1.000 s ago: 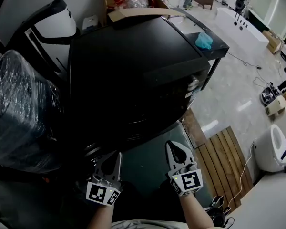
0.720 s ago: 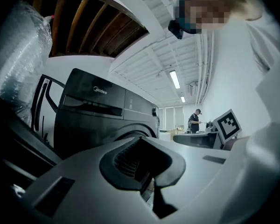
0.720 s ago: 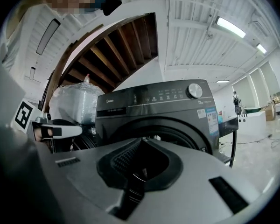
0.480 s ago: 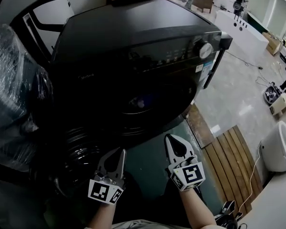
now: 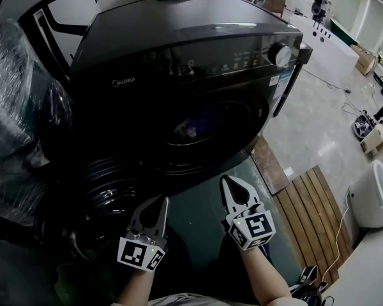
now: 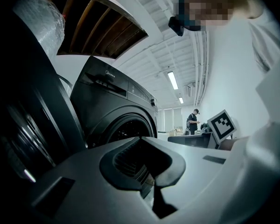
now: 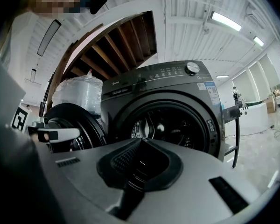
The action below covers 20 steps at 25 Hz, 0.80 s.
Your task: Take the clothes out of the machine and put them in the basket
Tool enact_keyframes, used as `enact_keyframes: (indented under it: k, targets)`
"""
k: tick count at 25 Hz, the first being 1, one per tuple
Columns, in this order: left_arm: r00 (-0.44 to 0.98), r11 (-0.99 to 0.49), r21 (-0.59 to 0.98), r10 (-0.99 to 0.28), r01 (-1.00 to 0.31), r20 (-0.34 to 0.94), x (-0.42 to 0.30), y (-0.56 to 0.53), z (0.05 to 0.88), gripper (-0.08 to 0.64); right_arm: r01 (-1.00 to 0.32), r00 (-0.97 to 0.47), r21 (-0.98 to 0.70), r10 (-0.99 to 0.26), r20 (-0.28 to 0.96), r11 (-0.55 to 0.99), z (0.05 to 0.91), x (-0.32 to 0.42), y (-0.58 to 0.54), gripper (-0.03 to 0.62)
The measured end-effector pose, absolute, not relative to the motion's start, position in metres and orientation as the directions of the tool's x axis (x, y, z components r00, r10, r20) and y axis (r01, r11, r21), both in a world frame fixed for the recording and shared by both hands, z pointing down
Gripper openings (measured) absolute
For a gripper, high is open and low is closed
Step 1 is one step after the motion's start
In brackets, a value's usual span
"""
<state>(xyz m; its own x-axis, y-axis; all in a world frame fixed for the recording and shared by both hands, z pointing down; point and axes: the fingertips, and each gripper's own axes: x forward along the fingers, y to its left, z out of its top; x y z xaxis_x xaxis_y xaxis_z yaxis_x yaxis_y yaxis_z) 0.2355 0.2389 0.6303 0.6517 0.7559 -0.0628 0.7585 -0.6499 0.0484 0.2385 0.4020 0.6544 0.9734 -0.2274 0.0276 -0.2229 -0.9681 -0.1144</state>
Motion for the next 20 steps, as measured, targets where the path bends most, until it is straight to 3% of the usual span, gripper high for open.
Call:
enact_keyframes:
  k: [18,20]
  targets:
    - [0.659,-0.657,0.05,0.748,0.752,-0.078,0.229,0.23,0.622,0.021,-0.232,0.971,-0.07,-0.235,0.052,-0.97,0.649,0.277,0.392,0.014]
    - [0.658,-0.656,0.053,0.75,0.753,-0.076,0.228,0.23,0.623,0.023,-0.237,0.969,-0.074,-0.241,0.057,-0.969,0.647,0.282,0.393,0.065]
